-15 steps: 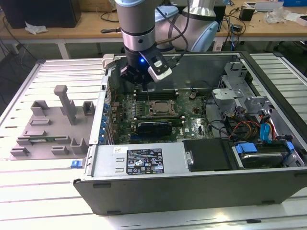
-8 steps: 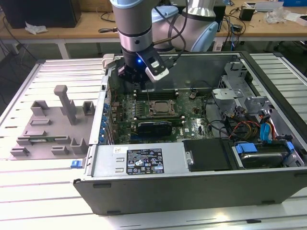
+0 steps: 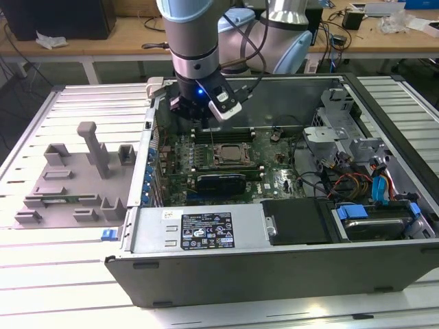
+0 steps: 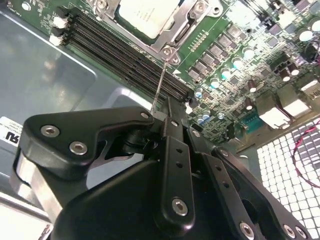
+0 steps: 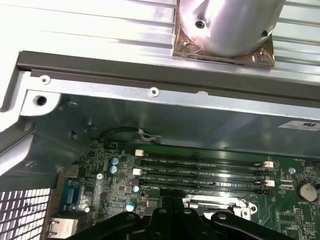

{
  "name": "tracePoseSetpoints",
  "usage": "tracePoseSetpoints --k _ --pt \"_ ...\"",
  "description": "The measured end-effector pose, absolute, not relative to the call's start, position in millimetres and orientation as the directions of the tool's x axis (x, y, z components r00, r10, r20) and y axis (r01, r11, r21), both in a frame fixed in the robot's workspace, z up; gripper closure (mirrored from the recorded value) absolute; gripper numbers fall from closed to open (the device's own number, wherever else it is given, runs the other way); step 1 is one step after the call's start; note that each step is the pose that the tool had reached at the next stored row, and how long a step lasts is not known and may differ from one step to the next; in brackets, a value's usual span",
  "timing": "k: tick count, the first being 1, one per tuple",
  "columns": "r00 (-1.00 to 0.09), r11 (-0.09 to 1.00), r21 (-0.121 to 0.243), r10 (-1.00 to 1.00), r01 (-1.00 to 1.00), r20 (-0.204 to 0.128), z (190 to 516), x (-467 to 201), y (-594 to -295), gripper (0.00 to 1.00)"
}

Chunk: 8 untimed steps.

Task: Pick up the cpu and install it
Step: 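Install the first cpu locking lever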

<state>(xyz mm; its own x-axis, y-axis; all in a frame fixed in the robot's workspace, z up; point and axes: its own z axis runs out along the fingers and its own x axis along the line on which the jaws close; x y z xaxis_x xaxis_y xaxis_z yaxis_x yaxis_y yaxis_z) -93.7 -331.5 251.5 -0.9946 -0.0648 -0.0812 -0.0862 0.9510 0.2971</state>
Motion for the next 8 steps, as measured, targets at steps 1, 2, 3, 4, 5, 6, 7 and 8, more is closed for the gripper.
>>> tracePoseSetpoints --k 1,2,3,4,5,6,7,8 --pt "-0.995 0.950 0.299 -0.065 -0.086 -0.081 251 -92 -331 0.89" --pt "-0.995 0.950 0.300 -0.065 -0.086 -0.080 251 -91 -331 0.89" --pt "-0.995 0.950 0.300 -0.065 -0.085 -0.078 250 -87 -332 0.89" --pt "-0.995 0.950 0.301 -0.065 -0.085 -0.075 250 -85 -332 0.89" --pt "-0.995 0.950 0.301 -0.065 -0.084 -0.074 250 -83 -332 0.89" --pt "-0.995 0.950 0.301 -0.065 -0.083 -0.072 249 -80 -333 0.89" --pt "-0.995 0.950 0.301 -0.064 -0.083 -0.070 249 -78 -333 0.89" --pt "-0.996 0.950 0.301 -0.065 -0.082 -0.068 249 -75 -333 0.89"
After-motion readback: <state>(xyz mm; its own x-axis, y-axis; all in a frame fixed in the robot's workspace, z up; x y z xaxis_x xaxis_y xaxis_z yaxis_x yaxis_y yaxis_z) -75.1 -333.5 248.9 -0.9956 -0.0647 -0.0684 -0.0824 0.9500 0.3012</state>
